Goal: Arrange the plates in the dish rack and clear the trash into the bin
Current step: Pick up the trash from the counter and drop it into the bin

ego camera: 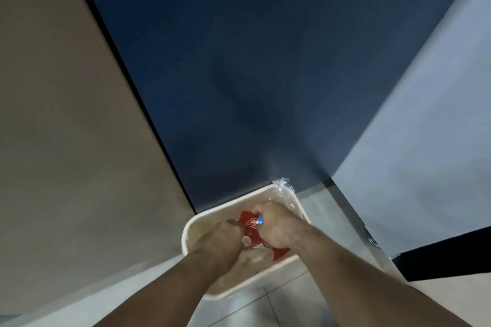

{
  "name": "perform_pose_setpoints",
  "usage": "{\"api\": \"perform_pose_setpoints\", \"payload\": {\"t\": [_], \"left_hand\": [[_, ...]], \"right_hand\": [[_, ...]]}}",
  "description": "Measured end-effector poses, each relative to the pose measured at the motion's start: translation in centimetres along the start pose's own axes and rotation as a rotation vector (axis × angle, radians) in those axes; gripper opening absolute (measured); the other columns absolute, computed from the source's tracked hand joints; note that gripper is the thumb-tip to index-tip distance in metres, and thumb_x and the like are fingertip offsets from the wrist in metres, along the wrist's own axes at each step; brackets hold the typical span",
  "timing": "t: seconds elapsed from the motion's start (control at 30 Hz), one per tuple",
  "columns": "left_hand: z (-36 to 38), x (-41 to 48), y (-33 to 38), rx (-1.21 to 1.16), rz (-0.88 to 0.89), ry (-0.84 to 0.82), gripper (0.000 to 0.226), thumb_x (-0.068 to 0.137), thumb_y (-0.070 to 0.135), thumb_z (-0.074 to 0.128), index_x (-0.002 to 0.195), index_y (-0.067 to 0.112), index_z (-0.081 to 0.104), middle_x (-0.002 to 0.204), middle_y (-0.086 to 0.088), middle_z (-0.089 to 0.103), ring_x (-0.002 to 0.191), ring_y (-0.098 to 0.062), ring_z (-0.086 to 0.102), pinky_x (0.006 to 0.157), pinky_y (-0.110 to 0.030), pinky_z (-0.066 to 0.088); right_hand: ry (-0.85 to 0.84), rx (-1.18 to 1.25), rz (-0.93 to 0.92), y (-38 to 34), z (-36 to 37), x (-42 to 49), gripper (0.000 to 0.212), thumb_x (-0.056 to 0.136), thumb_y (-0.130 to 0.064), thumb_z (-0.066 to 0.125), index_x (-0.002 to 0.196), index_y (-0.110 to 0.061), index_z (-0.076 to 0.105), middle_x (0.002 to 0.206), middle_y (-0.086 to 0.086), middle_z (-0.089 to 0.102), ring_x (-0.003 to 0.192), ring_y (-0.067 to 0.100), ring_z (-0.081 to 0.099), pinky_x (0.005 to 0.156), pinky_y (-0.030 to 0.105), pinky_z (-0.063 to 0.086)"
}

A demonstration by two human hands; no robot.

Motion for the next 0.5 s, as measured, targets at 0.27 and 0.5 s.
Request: {"api": "perform_pose_setpoints", "payload": {"t": [0.27, 0.5], "left_hand": [[-0.3, 0.0, -0.2, 0.215, 0.023, -0.035, 0.036, 0.103, 0.029, 0.038, 0.134, 0.012, 0.046, 0.129, -0.008, 0.051, 0.113, -0.025, 0.058, 0.088, -0.036, 0.051], [-3.9, -2.0, -0.8, 0.237, 0.062, 0.094, 0.017, 0.098, 0.022, 0.047, 0.112, 0.018, 0.055, 0.112, -0.002, 0.058, 0.1, -0.023, 0.06, 0.079, -0.033, 0.049]], "right_hand": [[-0.193, -0.247, -0.041, 0.2, 1.0, 0.4, 0.042, 0.085, -0.015, 0.069, 0.122, -0.019, 0.053, 0.107, 0.0, 0.063, 0.093, 0.019, 0.063, 0.073, 0.03, 0.054], [-0.242, -0.447, 0.011, -0.5, 2.2, 1.0, 0.02, 0.089, -0.029, 0.069, 0.102, -0.014, 0.064, 0.091, 0.002, 0.069, 0.074, 0.019, 0.065, 0.065, 0.03, 0.052]]}}
Point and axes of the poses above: each hand's wrist, its own x-axis towards the middle knuckle, its own z-axis out of the palm, y = z × x, the point moved 3 cm from there along x, towards the middle knuckle
